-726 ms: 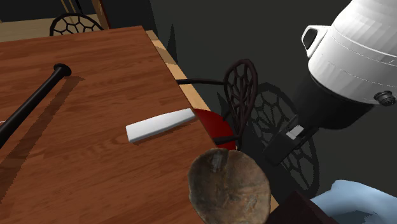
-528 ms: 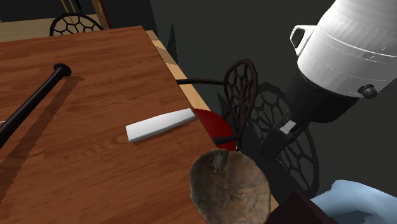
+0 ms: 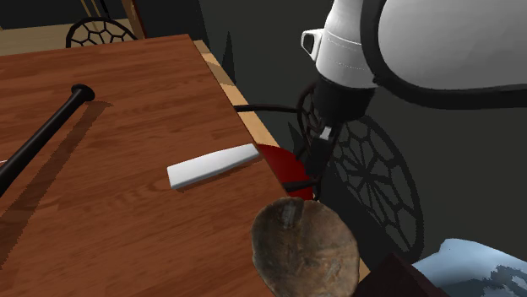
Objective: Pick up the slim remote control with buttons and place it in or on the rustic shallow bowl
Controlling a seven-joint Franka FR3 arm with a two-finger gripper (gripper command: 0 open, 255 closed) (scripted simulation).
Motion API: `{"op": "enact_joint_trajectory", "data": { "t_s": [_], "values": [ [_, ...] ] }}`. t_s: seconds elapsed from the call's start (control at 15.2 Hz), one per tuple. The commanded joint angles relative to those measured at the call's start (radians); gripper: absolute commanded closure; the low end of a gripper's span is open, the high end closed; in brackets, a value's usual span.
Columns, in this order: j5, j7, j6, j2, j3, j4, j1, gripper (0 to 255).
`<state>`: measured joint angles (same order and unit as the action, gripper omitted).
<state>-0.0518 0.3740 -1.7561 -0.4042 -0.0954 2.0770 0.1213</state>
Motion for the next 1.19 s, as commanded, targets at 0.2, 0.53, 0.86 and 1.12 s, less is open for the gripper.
{"op": "enact_joint_trajectory", "data": {
  "t_s": [0.2,0.53,0.86,1.12],
  "values": [
    [0.026,0.256,-0.016,0.210,-0.037,-0.172,0.048,0],
    [0.061,0.486,0.004,0.413,-0.036,-0.369,0.076,0],
    [0.082,0.689,0.051,0.607,-0.003,-0.586,0.093,0],
    [0.083,0.802,0.092,0.725,0.028,-0.729,0.105,0]
  ]
}}
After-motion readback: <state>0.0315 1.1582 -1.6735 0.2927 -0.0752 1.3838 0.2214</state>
